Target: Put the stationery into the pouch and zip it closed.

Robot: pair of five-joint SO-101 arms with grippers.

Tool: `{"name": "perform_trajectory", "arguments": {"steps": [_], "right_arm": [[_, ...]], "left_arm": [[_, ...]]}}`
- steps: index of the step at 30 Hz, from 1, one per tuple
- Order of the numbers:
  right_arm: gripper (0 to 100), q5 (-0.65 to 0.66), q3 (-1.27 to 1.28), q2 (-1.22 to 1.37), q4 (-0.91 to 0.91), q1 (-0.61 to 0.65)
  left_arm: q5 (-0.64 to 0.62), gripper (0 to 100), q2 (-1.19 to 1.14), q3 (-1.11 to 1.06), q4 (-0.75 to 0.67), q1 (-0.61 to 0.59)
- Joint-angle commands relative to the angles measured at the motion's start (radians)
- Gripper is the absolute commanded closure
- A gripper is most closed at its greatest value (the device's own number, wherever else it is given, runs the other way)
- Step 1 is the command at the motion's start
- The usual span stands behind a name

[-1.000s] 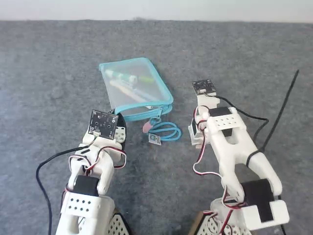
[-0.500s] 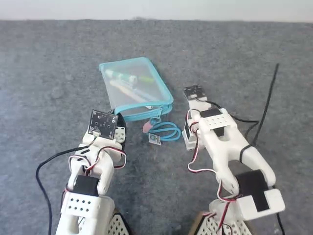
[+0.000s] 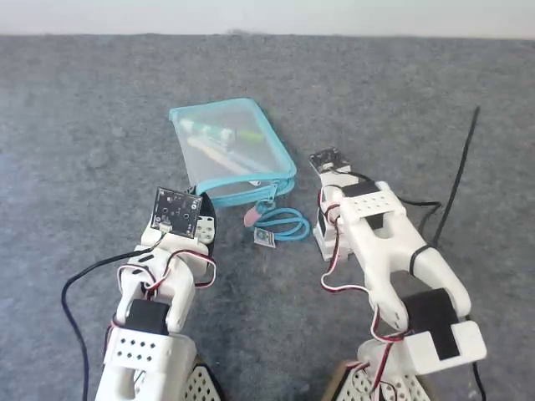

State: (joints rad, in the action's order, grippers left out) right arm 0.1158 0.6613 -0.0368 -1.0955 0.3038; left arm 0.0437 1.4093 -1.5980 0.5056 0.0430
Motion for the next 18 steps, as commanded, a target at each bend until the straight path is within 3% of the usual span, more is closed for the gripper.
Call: {"name": "perform_trajectory", "arguments": {"steps": [1,6,10,14,18], "right_arm": [[99.1,0.066,-0.077,-0.179,-0.120,-0.033],[99.1,0.155,-0.087,-0.504,-0.237,0.004],[99.1,0.229,-0.147,-0.693,-0.366,0.148],[99.1,0.232,-0.264,-0.680,-0.458,0.311],[99.1,0.219,-0.388,-0.533,-0.475,0.352]], "left_arm": [[0.014,99,0.020,0.016,-0.035,0.006],[0.014,99,0.020,0.016,-0.035,0.008],[0.014,99,0.020,0.016,-0.035,0.009],[0.014,99,0.020,0.016,-0.035,0.009],[0.014,99,0.020,0.016,-0.034,0.009]]}}
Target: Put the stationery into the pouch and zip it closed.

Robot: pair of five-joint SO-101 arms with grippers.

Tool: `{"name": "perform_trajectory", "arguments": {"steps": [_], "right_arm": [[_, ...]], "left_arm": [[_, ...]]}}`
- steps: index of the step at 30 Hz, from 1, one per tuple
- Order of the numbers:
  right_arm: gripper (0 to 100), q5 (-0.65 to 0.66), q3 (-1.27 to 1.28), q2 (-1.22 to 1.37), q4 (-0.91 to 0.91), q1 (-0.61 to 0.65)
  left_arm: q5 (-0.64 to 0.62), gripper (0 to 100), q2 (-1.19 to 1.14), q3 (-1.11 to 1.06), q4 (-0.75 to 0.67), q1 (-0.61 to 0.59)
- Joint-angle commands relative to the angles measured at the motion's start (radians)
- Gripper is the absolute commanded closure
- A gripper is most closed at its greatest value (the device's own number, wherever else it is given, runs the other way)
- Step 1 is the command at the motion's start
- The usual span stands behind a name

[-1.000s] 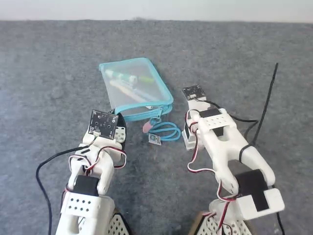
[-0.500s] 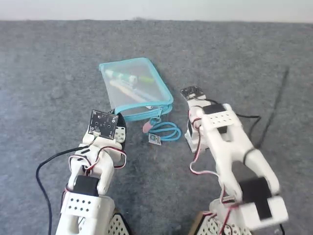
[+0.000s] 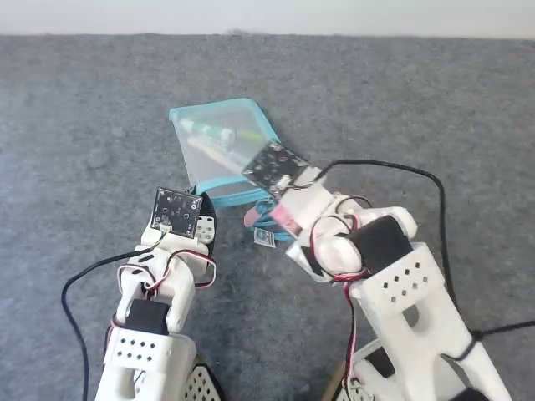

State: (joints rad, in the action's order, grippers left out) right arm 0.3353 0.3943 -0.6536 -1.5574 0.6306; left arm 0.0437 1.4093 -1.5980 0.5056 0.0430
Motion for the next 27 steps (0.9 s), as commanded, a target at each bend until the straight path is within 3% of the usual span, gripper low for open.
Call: {"name": "perform_trajectory", "arguments": {"steps": [1,14,27], "right_arm": [[99.1,-0.014,-0.152,0.131,-0.012,0.025],[99.1,-0.109,-0.565,0.702,-0.015,0.028],[99.0,-0.110,-1.062,1.007,-0.170,0.030]], "left_arm": [[0.014,99,0.020,0.016,-0.034,0.009],[0.014,99,0.020,0.018,-0.032,0.009],[0.014,99,0.020,0.018,-0.032,0.009]]}}
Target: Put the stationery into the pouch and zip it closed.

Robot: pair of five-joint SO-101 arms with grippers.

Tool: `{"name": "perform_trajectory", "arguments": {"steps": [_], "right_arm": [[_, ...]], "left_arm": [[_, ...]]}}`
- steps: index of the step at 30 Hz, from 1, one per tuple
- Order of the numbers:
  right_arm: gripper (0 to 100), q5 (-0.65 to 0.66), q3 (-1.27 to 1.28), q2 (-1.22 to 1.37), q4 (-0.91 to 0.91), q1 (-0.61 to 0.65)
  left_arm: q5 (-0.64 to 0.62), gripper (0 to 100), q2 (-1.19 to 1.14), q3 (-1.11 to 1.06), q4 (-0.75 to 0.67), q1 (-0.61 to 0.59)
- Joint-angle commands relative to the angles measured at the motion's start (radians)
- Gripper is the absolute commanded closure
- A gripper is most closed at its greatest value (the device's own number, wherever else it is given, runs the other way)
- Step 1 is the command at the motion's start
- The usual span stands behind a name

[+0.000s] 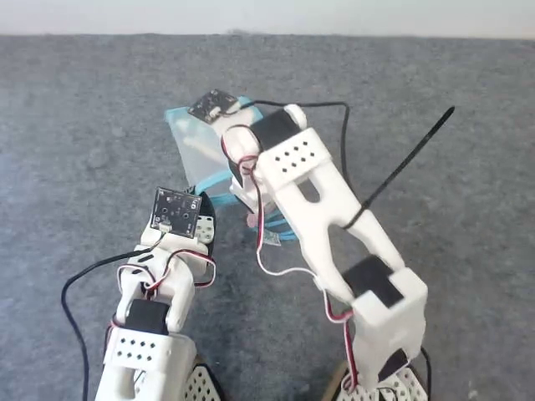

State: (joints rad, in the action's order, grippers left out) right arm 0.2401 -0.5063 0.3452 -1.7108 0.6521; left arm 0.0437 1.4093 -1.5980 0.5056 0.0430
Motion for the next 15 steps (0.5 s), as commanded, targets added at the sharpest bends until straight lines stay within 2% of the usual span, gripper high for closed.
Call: {"name": "perform_trajectory", "arguments": {"steps": [1,5,11,15], "right_arm": [[98.9,-0.023,-0.187,0.025,-0.016,0.008],[98.9,-0.084,-0.262,0.084,-0.012,0.016],[98.4,-0.068,-0.278,0.101,-0.019,0.081],[86.6,-0.069,-0.302,0.101,-0.036,0.090]], "left_arm": [[0.014,99,0.020,0.018,-0.032,0.011],[0.014,99,0.018,0.018,-0.032,0.011],[0.014,99,0.020,0.018,-0.031,0.011],[0.014,99,0.020,0.018,-0.031,0.011]]}}
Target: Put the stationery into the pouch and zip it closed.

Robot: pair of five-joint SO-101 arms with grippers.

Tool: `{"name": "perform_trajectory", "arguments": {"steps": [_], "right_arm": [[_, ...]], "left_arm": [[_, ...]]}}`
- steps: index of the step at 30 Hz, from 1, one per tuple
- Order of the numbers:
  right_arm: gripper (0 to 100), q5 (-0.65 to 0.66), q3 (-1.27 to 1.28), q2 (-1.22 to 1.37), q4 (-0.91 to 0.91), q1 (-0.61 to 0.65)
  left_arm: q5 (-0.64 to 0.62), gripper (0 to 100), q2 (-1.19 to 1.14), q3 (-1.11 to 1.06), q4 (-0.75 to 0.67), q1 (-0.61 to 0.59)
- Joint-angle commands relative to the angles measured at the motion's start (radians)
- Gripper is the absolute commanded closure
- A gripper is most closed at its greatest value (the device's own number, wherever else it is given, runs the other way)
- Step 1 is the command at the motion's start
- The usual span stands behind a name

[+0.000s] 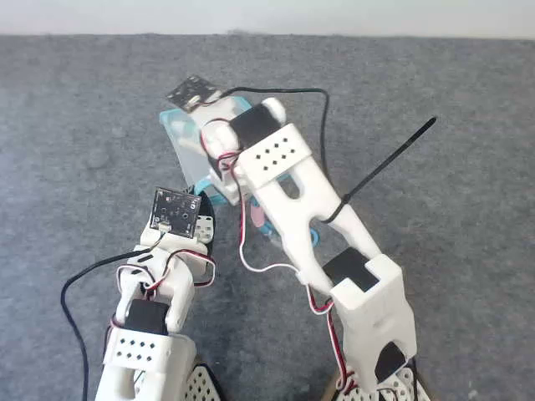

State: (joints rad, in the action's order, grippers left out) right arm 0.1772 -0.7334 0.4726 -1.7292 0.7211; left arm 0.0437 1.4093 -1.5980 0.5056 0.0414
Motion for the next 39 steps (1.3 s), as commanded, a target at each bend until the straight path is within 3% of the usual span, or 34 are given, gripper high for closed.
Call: {"name": "perform_trajectory", "arguments": {"steps": [1,4,11,22,28,33,39], "right_arm": [[83.1,-0.009,-0.086,-0.027,-0.021,0.019],[75.9,-0.011,-0.143,-0.027,-0.044,0.015],[75.3,-0.052,-0.264,-0.027,-0.062,-0.056],[75.3,-0.049,-0.084,-0.325,-0.062,-0.116],[76.8,-0.048,0.180,-0.562,-0.018,-0.232],[83.8,0.049,0.598,-0.699,0.249,-0.280],[77.3,0.127,1.155,-0.947,0.656,-0.277]], "left_arm": [[0.014,99,0.020,0.018,-0.031,0.012],[0.014,99,0.020,0.018,-0.031,0.012],[0.014,99,0.020,0.018,-0.031,0.012],[0.014,99,0.020,0.018,-0.031,0.009],[0.014,99,0.020,0.019,-0.031,0.009],[0.014,99,0.021,0.030,-0.021,0.003],[0.009,99,0.021,0.203,0.269,0.006]]}}
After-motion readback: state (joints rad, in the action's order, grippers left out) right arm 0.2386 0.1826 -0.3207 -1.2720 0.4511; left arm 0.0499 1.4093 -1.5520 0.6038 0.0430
